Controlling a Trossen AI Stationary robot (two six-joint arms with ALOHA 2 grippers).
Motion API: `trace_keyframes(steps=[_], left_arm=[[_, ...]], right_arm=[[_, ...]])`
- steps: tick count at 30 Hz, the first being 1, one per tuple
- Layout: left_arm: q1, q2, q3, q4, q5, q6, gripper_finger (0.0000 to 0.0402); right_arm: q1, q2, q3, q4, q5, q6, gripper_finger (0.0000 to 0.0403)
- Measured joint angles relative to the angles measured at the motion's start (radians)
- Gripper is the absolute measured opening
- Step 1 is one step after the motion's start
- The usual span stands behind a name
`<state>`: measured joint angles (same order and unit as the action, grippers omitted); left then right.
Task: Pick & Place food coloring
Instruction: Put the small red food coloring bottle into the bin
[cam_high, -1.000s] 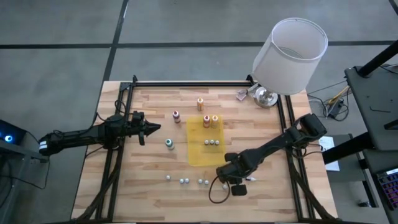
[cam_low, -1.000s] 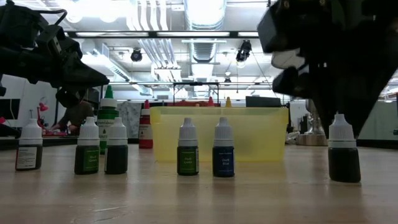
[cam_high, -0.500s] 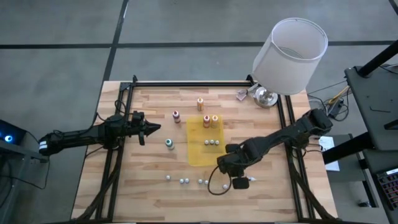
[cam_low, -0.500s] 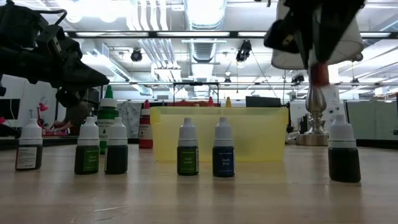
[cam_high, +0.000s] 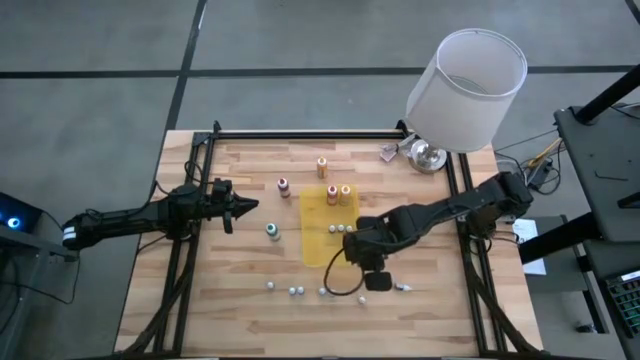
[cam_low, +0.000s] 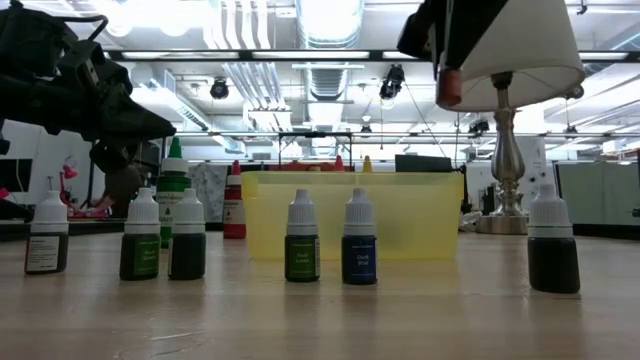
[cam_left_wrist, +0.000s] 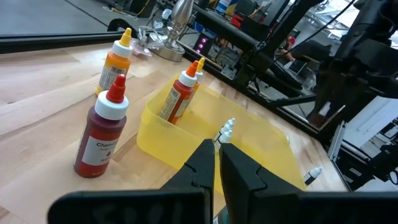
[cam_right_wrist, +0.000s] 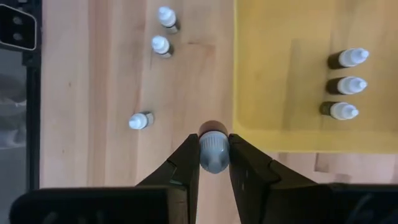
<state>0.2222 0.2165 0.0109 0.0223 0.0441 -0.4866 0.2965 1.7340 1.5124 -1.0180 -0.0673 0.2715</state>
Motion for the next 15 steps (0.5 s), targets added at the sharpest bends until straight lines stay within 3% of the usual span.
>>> trace_keyframes(steps=[15], left_arm=[[0.0,0.0,0.0,0.0,0.0,0.0,0.0]], right_arm=[[-0.099,0.0,0.0,0.003,0.019,-0.06,0.006]])
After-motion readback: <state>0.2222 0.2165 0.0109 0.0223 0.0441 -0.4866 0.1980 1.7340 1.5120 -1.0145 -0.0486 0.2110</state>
